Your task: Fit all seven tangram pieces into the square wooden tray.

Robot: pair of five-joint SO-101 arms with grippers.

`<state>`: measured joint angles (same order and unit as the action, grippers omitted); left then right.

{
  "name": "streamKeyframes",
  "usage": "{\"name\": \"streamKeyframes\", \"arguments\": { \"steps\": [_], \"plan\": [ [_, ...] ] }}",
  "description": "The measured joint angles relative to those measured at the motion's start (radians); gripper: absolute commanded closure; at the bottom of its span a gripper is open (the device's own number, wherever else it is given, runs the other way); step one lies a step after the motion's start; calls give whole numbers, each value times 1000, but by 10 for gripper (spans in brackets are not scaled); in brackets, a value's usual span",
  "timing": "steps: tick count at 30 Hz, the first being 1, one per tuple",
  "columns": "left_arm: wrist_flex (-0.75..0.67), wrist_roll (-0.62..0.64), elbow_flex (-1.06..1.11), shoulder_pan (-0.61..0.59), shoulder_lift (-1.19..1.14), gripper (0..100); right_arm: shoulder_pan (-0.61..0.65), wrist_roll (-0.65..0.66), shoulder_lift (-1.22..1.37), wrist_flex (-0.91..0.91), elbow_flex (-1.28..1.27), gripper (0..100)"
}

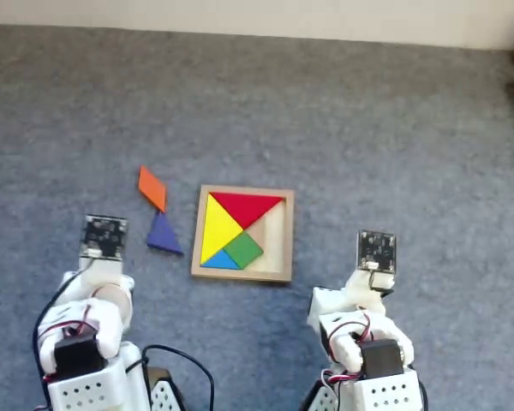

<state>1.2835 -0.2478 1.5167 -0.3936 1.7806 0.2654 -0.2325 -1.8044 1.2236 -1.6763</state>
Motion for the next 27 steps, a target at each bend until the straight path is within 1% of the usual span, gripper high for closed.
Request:
{"name": "streamKeyframes", "arguments": {
  "steps": [4, 5, 9, 10, 12, 18, 21, 24, 27],
  "plan": [
    [-75, 3, -14, -31, 0, 990, 0, 0, 0, 0, 0, 993],
    [-86, 3, -14, -32, 0, 973, 0, 0, 0, 0, 0, 993],
    [-98, 3, -28, -32, 0, 840, 0, 0, 0, 0, 0, 993],
    [-98, 3, -41, -32, 0, 829, 0, 0, 0, 0, 0, 993],
    [-92, 3, -75, -28, 0, 829, 0, 0, 0, 0, 0, 993],
    [-52, 2, -192, 37, -28, 822, 0, 0, 0, 0, 0, 993],
    [-52, 2, -265, 64, -152, 757, -15, 0, 0, 0, 0, 993],
    [-52, 9, -361, 83, -345, 694, -31, 0, 0, 0, 0, 993],
    [-52, 74, -476, 84, -578, 682, -32, 0, 0, 0, 0, 993]
  ]
}}
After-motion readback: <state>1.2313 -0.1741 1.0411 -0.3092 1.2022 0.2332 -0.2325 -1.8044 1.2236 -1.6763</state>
